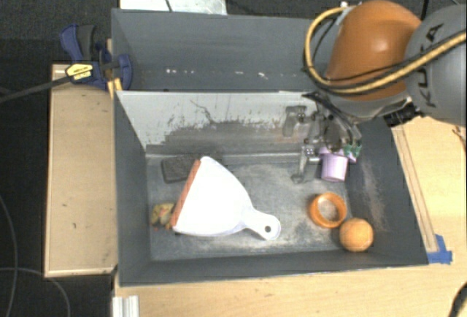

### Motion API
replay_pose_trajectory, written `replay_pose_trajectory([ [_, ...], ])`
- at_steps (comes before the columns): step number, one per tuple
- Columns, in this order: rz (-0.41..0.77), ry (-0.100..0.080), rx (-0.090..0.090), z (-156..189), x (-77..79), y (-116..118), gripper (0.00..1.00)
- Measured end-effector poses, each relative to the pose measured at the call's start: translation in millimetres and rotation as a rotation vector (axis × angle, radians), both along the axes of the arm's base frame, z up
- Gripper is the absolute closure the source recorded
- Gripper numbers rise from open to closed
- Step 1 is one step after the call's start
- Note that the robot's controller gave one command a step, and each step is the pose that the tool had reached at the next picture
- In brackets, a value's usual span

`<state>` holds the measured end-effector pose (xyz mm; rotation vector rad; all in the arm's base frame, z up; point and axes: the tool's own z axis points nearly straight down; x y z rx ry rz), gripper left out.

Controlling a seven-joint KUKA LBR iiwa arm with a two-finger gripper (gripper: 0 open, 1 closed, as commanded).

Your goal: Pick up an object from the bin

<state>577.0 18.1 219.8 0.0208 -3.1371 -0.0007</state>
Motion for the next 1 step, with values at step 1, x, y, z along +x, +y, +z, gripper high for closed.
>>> replay_pose_trajectory([
  [1, -0.001, -0.008, 0.0, 4.9, 1.4, 0.0, 0.0],
])
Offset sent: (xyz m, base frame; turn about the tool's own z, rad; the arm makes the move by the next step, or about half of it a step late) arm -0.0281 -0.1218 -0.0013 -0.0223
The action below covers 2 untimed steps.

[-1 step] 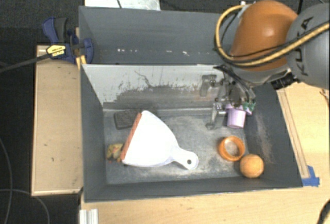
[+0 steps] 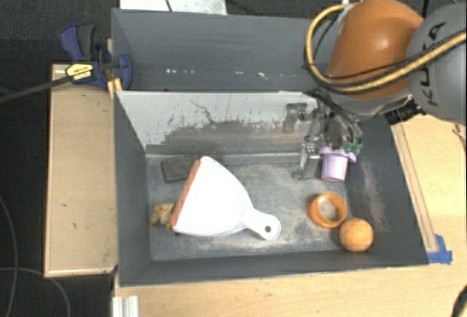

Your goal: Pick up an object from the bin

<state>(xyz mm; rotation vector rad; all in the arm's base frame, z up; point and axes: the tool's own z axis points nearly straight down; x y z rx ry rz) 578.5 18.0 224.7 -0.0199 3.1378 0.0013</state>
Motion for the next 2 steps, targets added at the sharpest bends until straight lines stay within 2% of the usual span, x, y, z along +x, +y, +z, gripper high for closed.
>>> replay_pose_trajectory([
  [1, 0.009, 0.001, 0.0, -2.4, -12.9, -52.6, 0.0],
  [2, 0.149, -0.002, -0.006, -35.5, -8.8, -70.7, 0.0],
])
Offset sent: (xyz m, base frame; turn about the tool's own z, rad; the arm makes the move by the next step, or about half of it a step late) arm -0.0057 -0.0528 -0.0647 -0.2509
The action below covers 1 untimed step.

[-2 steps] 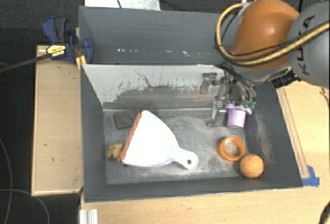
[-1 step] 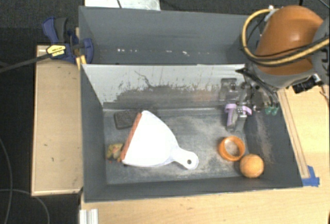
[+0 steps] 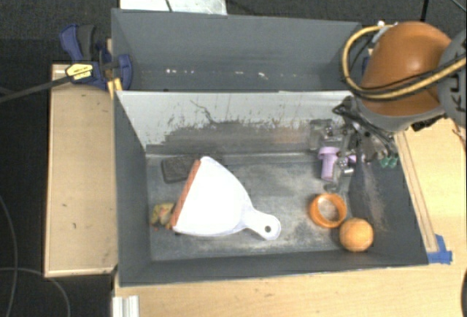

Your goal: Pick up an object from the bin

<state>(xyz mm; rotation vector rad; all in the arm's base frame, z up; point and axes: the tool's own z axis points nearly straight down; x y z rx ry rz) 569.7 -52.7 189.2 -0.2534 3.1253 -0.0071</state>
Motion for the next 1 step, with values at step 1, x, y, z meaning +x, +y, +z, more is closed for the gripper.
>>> replay_pose_trajectory([
  [1, 0.078, 0.002, 0.006, -35.6, -16.6, -20.7, 0.0],
])
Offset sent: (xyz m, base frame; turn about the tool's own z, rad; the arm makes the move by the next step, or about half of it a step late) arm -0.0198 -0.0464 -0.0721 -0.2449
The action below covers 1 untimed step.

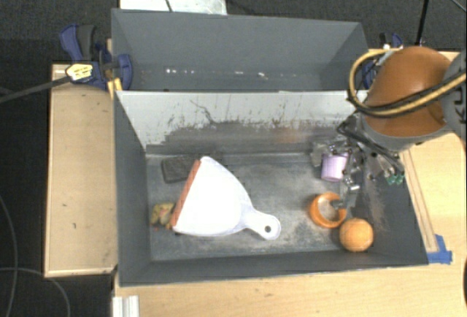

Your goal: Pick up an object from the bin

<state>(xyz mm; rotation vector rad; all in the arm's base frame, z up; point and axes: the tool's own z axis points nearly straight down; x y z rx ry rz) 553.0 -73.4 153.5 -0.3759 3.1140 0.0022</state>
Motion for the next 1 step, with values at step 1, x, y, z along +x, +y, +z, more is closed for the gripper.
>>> replay_pose_trajectory([
  [1, -0.021, 0.004, -0.003, -19.2, -3.4, -19.1, 0.0],
])
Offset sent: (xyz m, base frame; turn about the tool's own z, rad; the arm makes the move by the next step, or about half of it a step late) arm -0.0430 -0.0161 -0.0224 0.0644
